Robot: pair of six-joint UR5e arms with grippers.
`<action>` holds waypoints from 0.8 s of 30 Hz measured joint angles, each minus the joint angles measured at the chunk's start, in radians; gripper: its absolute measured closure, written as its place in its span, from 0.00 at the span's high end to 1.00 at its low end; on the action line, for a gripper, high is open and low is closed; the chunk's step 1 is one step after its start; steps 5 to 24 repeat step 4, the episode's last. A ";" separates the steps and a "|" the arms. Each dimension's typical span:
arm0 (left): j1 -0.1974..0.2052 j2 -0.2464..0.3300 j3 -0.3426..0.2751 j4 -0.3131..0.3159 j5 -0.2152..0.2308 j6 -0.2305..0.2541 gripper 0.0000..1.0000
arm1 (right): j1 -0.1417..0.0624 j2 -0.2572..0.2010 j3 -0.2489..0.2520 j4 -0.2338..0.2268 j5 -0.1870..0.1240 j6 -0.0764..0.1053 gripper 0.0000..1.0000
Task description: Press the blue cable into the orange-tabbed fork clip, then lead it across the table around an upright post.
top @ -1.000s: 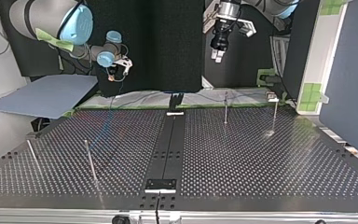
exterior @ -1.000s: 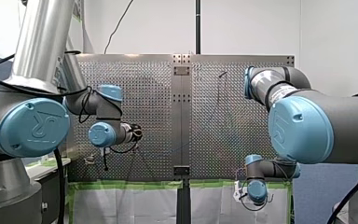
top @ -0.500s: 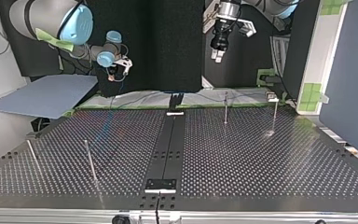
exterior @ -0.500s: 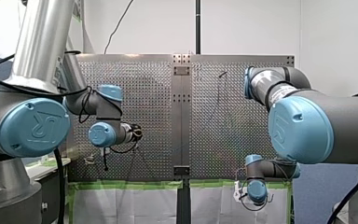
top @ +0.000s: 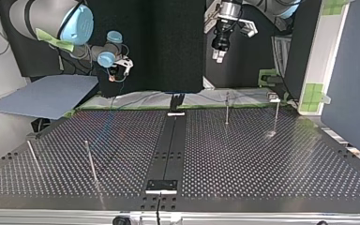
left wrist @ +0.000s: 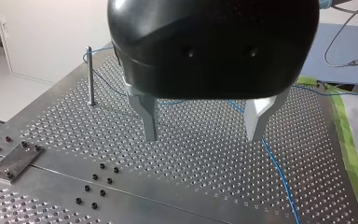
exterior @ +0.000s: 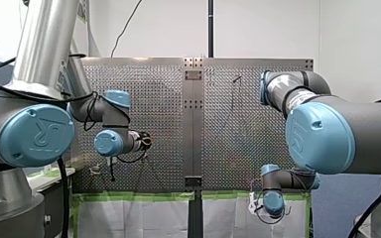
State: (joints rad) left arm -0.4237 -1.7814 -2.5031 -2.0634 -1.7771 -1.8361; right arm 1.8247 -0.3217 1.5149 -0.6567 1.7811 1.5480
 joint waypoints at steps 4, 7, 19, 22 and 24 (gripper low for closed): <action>0.000 0.000 0.000 0.000 0.000 0.000 0.91 | 0.000 0.000 0.000 0.000 0.000 0.000 0.00; 0.000 0.000 0.000 0.000 0.000 0.000 0.91 | 0.000 0.000 0.000 0.000 0.000 0.000 0.00; 0.000 0.000 0.000 0.000 0.000 0.000 0.91 | 0.000 0.000 0.000 0.000 0.000 0.000 0.00; 0.000 0.000 0.000 0.000 0.000 0.000 0.91 | 0.000 0.000 0.000 0.000 0.000 0.000 0.00; 0.000 0.000 0.000 0.000 0.000 0.000 0.91 | 0.000 0.000 0.000 0.000 0.000 0.000 0.00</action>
